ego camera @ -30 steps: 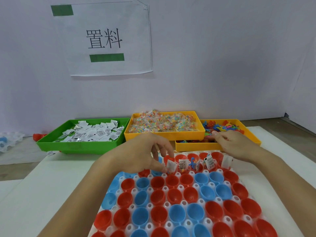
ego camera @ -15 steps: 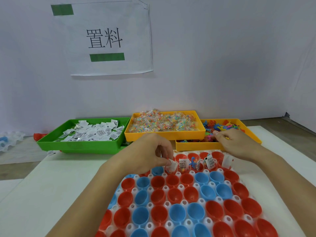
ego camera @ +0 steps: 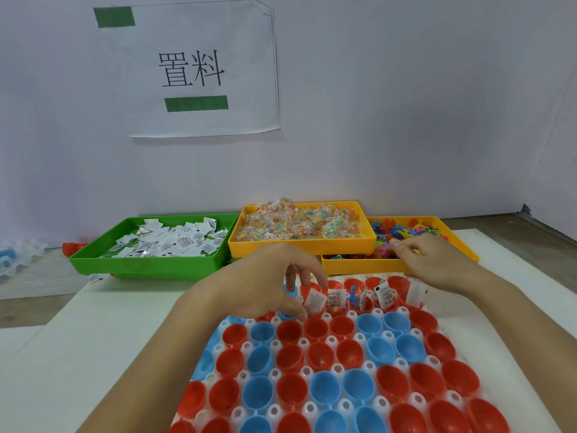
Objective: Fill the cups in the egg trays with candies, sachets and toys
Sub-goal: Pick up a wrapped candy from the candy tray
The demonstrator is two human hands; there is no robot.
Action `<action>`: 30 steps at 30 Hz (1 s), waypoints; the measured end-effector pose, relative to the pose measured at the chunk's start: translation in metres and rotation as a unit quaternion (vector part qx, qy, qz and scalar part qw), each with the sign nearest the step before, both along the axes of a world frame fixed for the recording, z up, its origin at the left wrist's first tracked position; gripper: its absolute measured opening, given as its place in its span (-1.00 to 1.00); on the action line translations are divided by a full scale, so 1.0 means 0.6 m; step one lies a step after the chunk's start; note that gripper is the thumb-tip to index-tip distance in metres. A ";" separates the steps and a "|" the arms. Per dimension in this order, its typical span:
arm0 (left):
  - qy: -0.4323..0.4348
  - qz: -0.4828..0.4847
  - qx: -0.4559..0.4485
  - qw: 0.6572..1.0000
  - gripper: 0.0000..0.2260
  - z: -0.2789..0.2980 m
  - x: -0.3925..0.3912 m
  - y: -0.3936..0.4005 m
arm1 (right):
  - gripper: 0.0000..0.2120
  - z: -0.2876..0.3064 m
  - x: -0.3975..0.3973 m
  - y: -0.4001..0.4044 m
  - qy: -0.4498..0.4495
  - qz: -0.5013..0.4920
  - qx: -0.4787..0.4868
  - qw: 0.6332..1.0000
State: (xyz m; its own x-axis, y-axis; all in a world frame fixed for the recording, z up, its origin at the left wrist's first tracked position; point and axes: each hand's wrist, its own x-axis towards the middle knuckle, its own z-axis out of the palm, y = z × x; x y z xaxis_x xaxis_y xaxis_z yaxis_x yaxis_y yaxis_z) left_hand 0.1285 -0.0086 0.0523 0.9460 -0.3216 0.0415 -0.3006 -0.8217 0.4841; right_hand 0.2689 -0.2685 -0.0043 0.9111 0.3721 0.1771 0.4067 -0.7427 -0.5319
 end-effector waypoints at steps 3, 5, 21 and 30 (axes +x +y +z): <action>-0.018 0.001 -0.006 1.000 -0.79 -0.003 0.002 -0.005 | -0.48 -0.001 0.001 0.000 -0.005 0.000 -0.006 1.000; -0.022 0.000 -0.010 1.000 -0.85 -0.005 0.004 -0.006 | -0.47 -0.001 0.002 0.000 -0.009 0.000 -0.010 1.000; -0.044 0.015 0.003 0.999 -0.95 -0.023 0.016 -0.013 | -0.53 -0.007 0.005 0.000 -0.013 -0.005 -0.004 1.000; -0.034 0.031 -0.004 0.999 -0.87 -0.019 0.013 -0.011 | -0.54 -0.009 0.010 -0.003 -0.031 -0.015 -0.004 0.999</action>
State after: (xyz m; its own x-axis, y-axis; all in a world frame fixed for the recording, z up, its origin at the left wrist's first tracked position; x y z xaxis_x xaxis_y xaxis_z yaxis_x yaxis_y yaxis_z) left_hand 0.1363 -0.0153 0.0408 0.9591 -0.2615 0.1083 -0.2811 -0.8362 0.4709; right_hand 0.2747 -0.2701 -0.0095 0.9094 0.3464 0.2301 0.4158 -0.7597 -0.4999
